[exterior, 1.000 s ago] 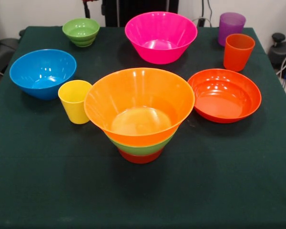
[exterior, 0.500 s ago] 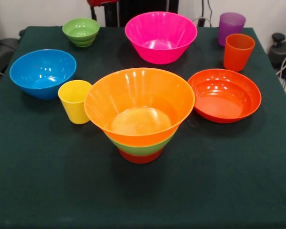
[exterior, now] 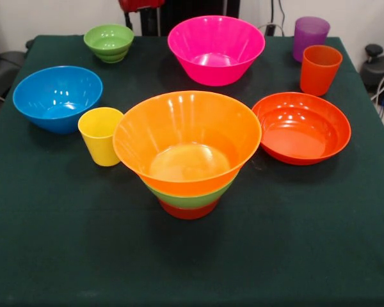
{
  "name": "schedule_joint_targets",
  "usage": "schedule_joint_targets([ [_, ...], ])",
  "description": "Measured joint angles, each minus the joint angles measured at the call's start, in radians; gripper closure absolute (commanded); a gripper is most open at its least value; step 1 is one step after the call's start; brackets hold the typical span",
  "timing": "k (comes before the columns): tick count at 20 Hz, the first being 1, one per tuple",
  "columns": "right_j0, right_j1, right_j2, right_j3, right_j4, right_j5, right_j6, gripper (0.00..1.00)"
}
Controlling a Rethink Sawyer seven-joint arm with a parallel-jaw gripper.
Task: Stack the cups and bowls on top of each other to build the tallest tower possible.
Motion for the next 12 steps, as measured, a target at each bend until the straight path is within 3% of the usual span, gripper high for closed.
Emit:
schedule_joint_targets([
  [4, -0.058, -0.018, 0.009, 0.008, 0.028, 0.001, 0.000, 0.00],
  [12, -0.244, -0.164, 0.100, 0.108, 0.153, 0.122, 0.000, 0.00],
])
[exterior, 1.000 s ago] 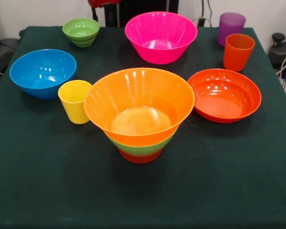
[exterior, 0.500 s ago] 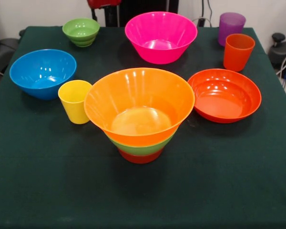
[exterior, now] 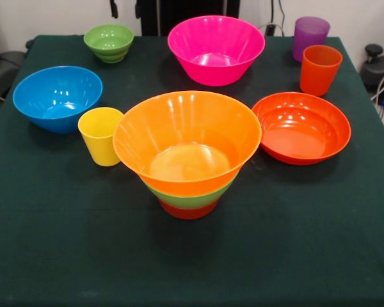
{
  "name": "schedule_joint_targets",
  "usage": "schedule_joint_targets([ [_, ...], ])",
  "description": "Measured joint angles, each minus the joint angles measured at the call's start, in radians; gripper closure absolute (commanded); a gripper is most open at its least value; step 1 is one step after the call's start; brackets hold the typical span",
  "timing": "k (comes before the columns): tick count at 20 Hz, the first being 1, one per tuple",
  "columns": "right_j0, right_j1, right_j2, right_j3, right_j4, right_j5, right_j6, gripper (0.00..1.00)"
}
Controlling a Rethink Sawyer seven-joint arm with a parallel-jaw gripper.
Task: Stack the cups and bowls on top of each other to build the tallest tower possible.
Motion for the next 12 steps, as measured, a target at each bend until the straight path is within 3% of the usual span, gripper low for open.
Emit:
schedule_joint_targets([
  [4, -0.030, -0.044, 0.036, 0.026, 0.021, 0.064, 0.000, 0.00],
  [12, -0.031, -0.081, 0.101, 0.038, 0.037, 0.114, 0.000, 0.00],
])
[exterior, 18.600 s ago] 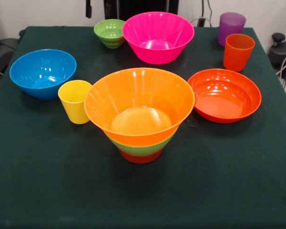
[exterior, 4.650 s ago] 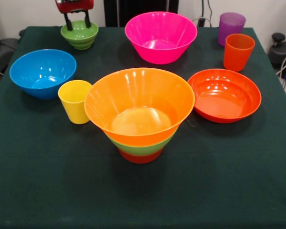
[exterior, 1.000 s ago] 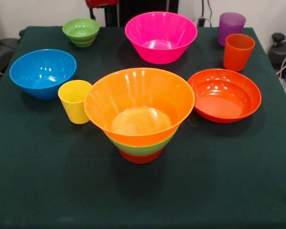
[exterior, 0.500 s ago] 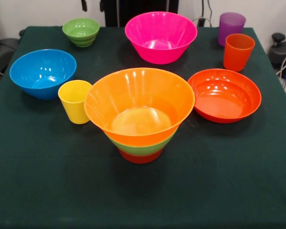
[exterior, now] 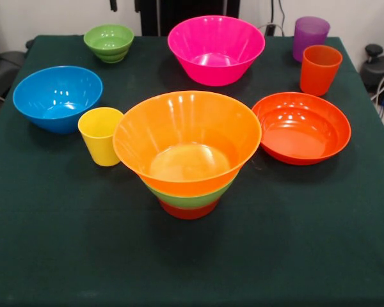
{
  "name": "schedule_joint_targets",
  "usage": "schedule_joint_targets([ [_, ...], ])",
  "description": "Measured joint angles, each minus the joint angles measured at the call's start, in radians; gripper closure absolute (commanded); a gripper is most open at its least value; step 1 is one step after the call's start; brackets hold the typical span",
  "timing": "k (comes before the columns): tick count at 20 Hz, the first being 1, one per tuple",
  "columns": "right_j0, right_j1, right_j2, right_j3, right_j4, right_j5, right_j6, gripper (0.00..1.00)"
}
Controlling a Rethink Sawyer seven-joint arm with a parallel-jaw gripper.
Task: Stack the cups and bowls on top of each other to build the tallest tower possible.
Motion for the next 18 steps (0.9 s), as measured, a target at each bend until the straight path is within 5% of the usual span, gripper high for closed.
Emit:
schedule_joint_targets([
  [18, -0.021, -0.057, 0.128, 0.000, 0.051, 0.011, 0.000, 0.00],
])
